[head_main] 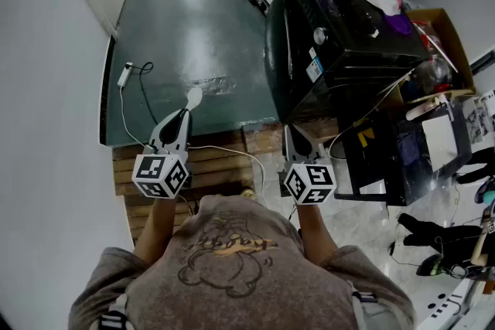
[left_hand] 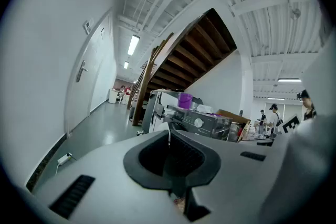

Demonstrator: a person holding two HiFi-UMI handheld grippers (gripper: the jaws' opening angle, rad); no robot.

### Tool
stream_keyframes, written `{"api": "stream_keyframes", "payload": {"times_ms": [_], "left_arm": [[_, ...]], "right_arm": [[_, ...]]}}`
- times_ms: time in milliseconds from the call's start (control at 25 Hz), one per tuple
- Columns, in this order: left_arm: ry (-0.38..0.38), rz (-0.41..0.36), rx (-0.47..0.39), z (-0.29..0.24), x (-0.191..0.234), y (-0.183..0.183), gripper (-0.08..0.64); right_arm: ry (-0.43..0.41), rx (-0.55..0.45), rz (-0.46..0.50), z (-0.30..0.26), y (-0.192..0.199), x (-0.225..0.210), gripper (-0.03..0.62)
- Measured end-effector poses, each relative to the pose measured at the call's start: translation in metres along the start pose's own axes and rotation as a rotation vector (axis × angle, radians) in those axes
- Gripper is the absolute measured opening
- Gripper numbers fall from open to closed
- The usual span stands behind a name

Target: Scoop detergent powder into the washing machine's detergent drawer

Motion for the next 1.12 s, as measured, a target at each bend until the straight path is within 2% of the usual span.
{"api": "stream_keyframes", "payload": {"times_ms": [320,720,1120], "left_arm": [[0.039,0.002,0.002,0.001,-0.009,0.004,0.023],[0.105,-0.014,0.011,0.007,-0.004,0.009,0.023],[0.129,-0.027,-0.016,-0.007,0.008,-0.003,0.023]], "right_arm": [[0.01,-0.022,0.023,0.013,-0.006,0.008,0.002],[0.049,-0.011,0.001,0.037,0.014,0.023,0.002],[0.071,-0.022,0.02,0.024,0.009,0.026,0.002]]}}
Point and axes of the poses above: the fingertips, and each gripper's own axes: z backward along the fingers, x to its left, y out of its underside, the point moved 1 cm from there along z, backward along the fingers, and after that the axes turned 15 degrees about y, right-handed, at the moved point
